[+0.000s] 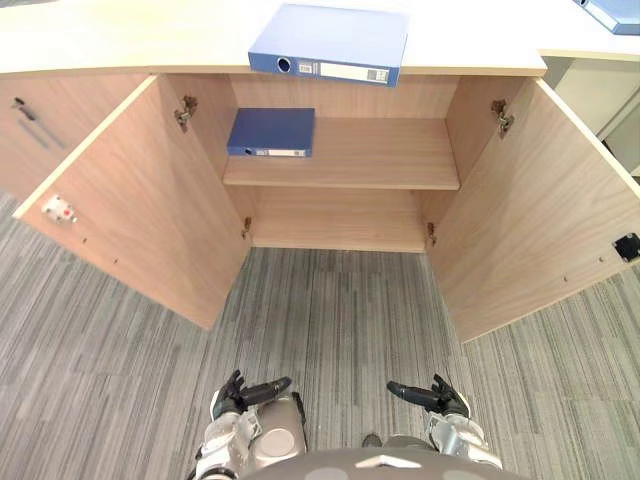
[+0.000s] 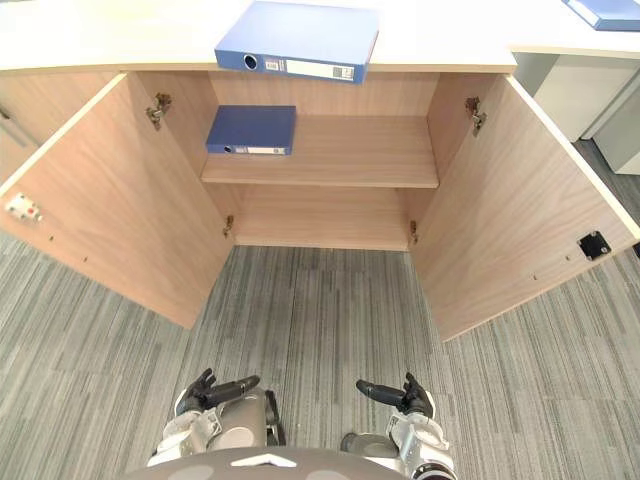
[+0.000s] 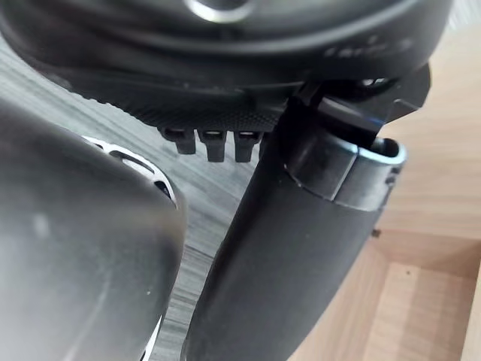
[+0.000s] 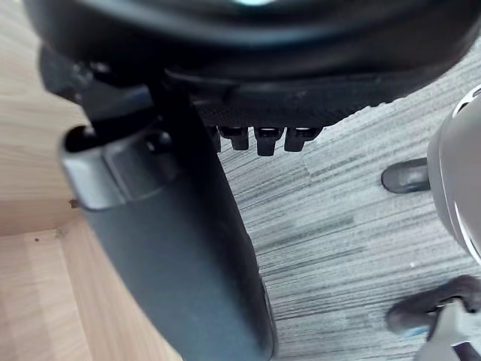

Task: Walk over to the cabinet, pick up the folder, carry it to the office cabinet, place the folder inside the office cabinet, then close the office cabinet door

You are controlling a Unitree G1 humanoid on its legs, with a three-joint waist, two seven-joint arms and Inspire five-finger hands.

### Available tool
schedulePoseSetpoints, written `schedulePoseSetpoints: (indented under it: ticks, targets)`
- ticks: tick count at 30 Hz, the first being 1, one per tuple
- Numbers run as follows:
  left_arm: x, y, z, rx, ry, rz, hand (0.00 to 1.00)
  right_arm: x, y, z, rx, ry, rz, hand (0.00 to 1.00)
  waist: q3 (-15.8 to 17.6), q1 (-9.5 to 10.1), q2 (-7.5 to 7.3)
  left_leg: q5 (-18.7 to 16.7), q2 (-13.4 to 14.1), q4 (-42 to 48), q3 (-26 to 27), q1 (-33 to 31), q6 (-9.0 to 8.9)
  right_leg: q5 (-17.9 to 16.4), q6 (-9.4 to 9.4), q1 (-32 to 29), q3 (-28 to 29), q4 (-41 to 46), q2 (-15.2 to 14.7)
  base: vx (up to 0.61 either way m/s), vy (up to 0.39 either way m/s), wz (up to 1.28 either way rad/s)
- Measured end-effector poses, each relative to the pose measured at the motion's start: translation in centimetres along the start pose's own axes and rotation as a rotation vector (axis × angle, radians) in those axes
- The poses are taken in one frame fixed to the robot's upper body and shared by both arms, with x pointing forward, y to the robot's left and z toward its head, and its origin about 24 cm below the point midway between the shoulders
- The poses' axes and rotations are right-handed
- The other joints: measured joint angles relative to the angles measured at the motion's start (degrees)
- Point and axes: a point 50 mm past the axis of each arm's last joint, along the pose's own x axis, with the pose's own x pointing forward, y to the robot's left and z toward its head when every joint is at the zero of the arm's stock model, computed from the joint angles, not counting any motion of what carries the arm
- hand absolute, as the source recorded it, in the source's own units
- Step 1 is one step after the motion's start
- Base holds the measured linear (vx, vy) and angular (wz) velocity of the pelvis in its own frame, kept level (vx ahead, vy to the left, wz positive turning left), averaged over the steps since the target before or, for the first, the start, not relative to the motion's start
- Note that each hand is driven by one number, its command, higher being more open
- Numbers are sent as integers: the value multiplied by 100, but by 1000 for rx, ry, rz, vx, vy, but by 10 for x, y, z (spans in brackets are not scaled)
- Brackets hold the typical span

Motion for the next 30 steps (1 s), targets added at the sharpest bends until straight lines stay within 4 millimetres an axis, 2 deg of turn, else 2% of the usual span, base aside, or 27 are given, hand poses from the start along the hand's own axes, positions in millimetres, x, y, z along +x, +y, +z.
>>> schedulePoseSetpoints:
  ticks: [1,2,3,4,6,7,8,10,11,13,15,16,18,19,20,21,22,23,24,25,27,29,30]
  targets:
    - [0,-1,-1,1,1,-2,100,0,-1,0,1,-3,-5,100,-21,-1,36,161,-18,-385,-55,-24,-2,-95,79,20,37,4,-27,421,316,-49]
    - [0,-1,-2,-2,7,1,100,-1,-3,-1,-1,-1,-14,100,-53,7,81,716,-21,-557,-87,-44,154,-240,199,84,123,28,-60,234,204,-24]
    - [0,2,0,2,3,9,100,-1,-2,-2,0,5,-13,100,-108,10,13,603,-140,-517,-29,-1,182,-304,219,116,171,54,-159,433,308,-19]
    - [1,7,1,18,-1,24,100,-3,2,-11,13,26,-8,100,-252,-1,-187,322,-318,-480,124,-5,283,-293,161,-9,345,198,-383,438,301,-20]
    - [1,11,0,9,8,38,100,-5,6,-15,19,41,4,100,-325,132,-286,65,-370,-374,400,199,378,-280,158,-195,664,754,-589,449,304,-46]
    - [1,12,-2,10,17,42,100,-5,8,-16,20,44,9,100,-336,158,-306,-64,-398,-395,551,425,435,-260,193,-340,790,1282,-677,521,381,-66]
    - [0,12,-5,18,32,43,100,-5,11,-14,10,39,22,100,-332,169,-300,-186,-474,-493,673,772,512,-95,379,-745,919,2368,-795,407,318,-56]
    - [0,14,-8,30,48,46,100,-4,16,-9,-7,21,48,100,-325,125,-294,-269,-573,-696,750,1182,554,92,566,-1414,1115,3978,-858,380,265,-26]
    - [0,15,-10,34,60,48,100,-3,19,-3,-8,-9,66,100,-303,51,-256,-278,-667,-971,736,1614,568,49,502,-1906,991,4957,-852,363,173,3]
    - [-1,14,-12,36,68,48,100,-4,20,3,-7,-39,77,100,-315,-6,-251,-278,-703,-1363,723,2070,564,-19,405,-2338,634,5174,-836,395,75,16]
    - [-1,14,-13,33,73,51,100,-3,21,7,-7,-62,84,100,-310,-7,-242,-252,-698,-1703,709,2411,468,-159,250,-2713,325,4821,-786,354,-35,11]
    - [-2,15,-17,28,83,54,100,-3,22,9,-7,-69,87,100,-318,-18,-221,-217,-656,-1936,694,2653,408,-217,151,-2848,161,4158,-651,383,-110,13]
    - [-2,16,-19,28,92,56,100,-3,24,11,-8,-71,96,100,-320,-36,-219,-192,-627,-2164,611,2904,325,-139,119,-2924,134,2990,-437,406,-158,26]
    - [-3,19,-19,32,95,62,100,-3,23,7,-9,-55,93,100,-354,-46,-288,-205,-718,-2277,462,3006,192,549,24,-2843,252,2055,-336,344,-162,37]
    - [-3,16,-23,28,109,56,100,-2,21,7,-7,-55,86,100,-340,-58,-216,-261,-679,-2312,309,3086,94,545,-53,-2801,216,2186,-295,437,-198,42]
    - [-5,8,-31,10,137,46,100,-1,13,8,-21,-51,65,100,-436,-39,22,-191,-515,-2328,109,3087,13,441,-124,-2746,99,2222,-191,523,-259,37]
    - [-6,5,-33,9,141,37,100,0,9,8,-21,-46,53,100,-462,-49,95,-111,-424,-2201,-27,3068,-35,250,-159,-2652,-17,2181,-172,511,-267,36]
    - [-6,4,-33,10,140,34,100,0,9,8,-21,-45,50,100,-450,-54,113,-87,-369,-2010,-100,2980,-55,180,-195,-2582,-83,2176,-167,454,-290,51]
    - [-5,3,-30,10,131,29,100,0,8,8,-23,-42,44,100,-439,-88,131,-53,-209,-1153,-271,2622,-86,73,-215,-2363,-253,2052,-153,301,-230,64]
    - [-4,3,-25,5,117,30,100,0,7,6,-24,-27,35,100,-399,-102,107,100,42,98,-408,2052,-185,42,-251,-2041,-415,1828,-123,275,-219,60]
    - [-4,4,-21,3,95,32,100,0,6,0,-26,-2,26,100,-383,-48,89,62,320,1087,-219,1650,-206,42,-270,-1561,-505,1500,-66,237,-138,21]
    - [-4,5,-21,2,86,33,100,0,5,-3,-22,10,23,100,-381,-26,70,9,378,854,47,1519,-204,43,-271,-1225,-524,1244,-60,171,-24,-1]
    - [-4,5,-20,2,81,32,100,0,5,-3,-19,15,24,100,-383,-24,69,-6,366,450,153,1435,-209,49,-261,-1113,-519,1128,-60,145,101,-9]
